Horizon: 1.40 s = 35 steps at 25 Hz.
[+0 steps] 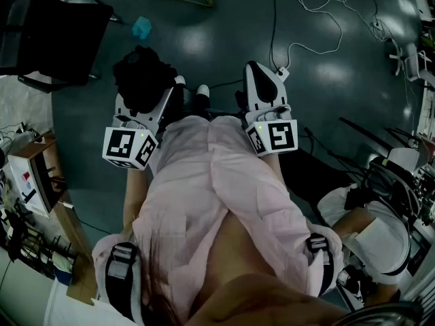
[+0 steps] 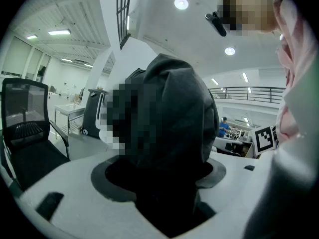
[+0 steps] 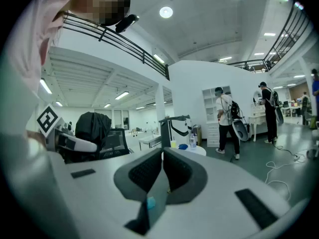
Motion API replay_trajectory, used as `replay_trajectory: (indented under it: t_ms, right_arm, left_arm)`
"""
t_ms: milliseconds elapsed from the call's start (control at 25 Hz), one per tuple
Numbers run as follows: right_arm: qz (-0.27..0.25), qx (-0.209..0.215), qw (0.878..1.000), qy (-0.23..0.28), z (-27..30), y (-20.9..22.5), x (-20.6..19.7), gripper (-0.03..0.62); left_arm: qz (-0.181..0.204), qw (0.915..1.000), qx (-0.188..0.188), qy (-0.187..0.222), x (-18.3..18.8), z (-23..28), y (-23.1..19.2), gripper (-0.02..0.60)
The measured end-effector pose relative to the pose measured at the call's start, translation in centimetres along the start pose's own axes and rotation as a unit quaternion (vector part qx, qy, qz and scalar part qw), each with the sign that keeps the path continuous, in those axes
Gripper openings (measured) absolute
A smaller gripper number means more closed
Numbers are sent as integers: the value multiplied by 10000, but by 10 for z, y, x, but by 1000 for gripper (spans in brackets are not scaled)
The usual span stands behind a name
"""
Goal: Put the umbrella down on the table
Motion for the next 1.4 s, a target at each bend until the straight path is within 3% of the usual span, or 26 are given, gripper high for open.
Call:
replay_trajectory:
  t_ms: [480,720,920,1400]
  right_arm:
    - [-56,53,9999,-70,3,6,2,32]
    - [5,125,9997,230,1,13,3,34]
    - [68,66,9998,182,5,22,4,34]
    - [311,-44,9995,78,68,27,7,34]
  left_arm:
    - [-79,10000,51,-21,3,6,-1,319]
    - [-109,9999,95,9,2,13,1,319]
    - [-233,9995,125,159,15,20,-4,319]
    - [-495,9985,53,207,39,63,-56,319]
Point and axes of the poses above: the fingertips, and each gripper's own axes: z forward along the fingers, y to its right, x out of its top, the point moved 8 cm from there along -z, backward along the fingers, and after that the axes turned 10 degrees about x, right-handed, at the moved point
